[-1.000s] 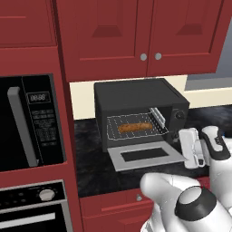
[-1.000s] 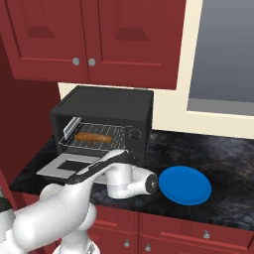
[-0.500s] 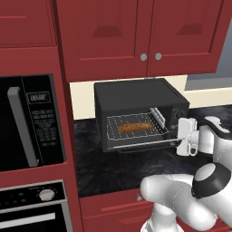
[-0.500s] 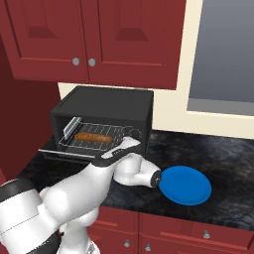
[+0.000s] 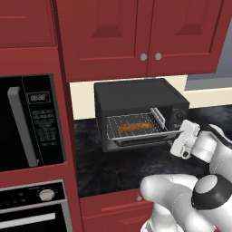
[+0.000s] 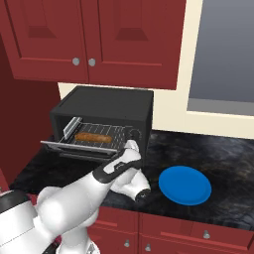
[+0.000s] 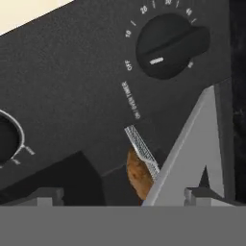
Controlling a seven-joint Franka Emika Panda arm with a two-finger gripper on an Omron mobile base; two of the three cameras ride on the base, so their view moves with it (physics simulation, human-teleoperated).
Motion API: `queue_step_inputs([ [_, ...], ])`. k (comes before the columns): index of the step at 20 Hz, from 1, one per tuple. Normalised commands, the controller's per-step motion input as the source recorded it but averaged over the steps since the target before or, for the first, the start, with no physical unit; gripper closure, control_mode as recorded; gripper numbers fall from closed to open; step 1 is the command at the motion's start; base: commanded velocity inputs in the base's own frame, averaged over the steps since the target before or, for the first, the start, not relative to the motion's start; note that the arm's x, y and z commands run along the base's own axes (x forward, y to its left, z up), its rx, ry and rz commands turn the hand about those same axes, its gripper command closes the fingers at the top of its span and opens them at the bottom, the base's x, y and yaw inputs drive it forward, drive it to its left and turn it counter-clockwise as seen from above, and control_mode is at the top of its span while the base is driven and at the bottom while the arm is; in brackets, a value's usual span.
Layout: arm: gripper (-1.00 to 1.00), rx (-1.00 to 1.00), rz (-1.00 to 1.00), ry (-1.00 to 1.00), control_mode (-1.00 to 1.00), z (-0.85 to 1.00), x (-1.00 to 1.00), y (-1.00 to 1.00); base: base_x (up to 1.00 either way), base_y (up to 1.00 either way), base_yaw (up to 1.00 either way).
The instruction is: Pull the toaster oven rack outwards. Pick up the baguette from the plate and place it on the toaster oven rack. Close the toaster oven door fully and set the temperature to the lowest setting.
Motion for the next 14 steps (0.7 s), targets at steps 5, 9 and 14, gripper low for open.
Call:
queue_step_inputs([
  [5,-1.0,0.07,-0.54,-0.1,-1.0,0.02,0.43,0.8,0.0,0.0,0.0],
  [9,-1.0,0.05,-0.46,-0.08,-1.0,0.09,0.7,0.61,0.0,0.0,0.0],
  [14,-1.0,0.05,-0.43,-0.07,-1.0,0.08,0.48,0.49,0.0,0.0,0.0],
])
